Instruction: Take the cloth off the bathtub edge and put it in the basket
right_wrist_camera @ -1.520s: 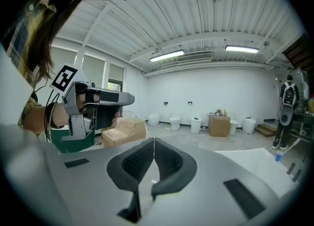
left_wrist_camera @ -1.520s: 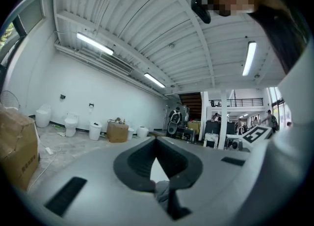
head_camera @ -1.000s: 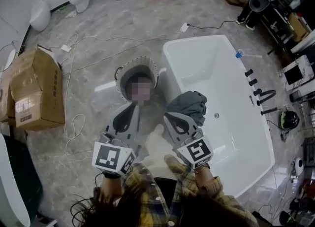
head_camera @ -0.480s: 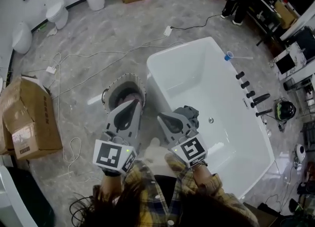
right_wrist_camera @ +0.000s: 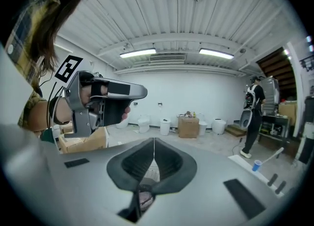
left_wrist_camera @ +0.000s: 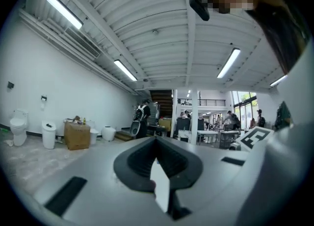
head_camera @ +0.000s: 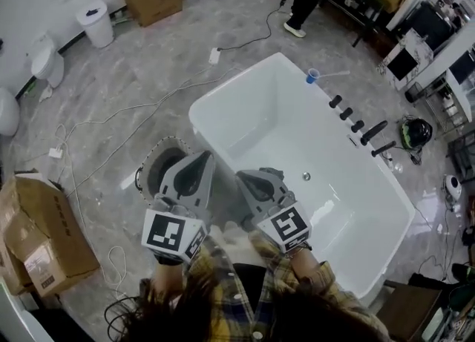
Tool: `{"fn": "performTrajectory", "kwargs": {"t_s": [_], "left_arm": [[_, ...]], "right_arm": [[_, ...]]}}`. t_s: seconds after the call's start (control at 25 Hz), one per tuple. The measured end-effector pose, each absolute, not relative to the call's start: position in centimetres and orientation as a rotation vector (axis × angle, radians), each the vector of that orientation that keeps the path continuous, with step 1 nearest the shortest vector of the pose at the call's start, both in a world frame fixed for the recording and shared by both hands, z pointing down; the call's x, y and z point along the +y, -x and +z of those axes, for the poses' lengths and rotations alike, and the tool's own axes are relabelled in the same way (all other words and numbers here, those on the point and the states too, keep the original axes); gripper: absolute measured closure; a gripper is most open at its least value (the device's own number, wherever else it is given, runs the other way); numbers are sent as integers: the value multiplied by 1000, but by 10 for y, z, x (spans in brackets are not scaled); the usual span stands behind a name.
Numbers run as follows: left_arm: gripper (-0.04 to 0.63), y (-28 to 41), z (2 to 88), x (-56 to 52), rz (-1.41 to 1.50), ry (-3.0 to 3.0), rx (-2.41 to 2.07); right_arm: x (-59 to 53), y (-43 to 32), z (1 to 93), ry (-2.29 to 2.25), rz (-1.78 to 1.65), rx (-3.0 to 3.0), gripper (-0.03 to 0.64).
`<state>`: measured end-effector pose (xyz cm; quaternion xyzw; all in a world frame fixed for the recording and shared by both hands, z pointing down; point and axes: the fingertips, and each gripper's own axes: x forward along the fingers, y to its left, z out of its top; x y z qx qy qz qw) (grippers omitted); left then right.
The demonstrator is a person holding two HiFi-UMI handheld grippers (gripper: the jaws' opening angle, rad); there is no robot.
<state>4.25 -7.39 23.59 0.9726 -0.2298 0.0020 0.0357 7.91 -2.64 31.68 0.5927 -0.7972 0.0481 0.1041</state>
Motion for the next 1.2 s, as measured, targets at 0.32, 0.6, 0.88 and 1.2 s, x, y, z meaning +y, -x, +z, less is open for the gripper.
{"fn": "performTrajectory", "kwargs": {"t_s": [0.32, 0.6, 0.88, 1.2], "left_arm": [[578, -109, 224, -76, 28, -3078, -305], [578, -150, 238, -50, 72, -3053, -6], [578, -174, 260, -19, 175, -3035, 196], [578, -188, 290, 10, 231, -3028, 345]], "right_arm": [[-23, -128, 302, -2047, 153, -2121, 600], [7, -173, 306, -2265, 203, -1880, 600], [40, -200, 318, -2376, 267, -1716, 600], [57, -215, 336, -2404, 294, -1655, 600]]}}
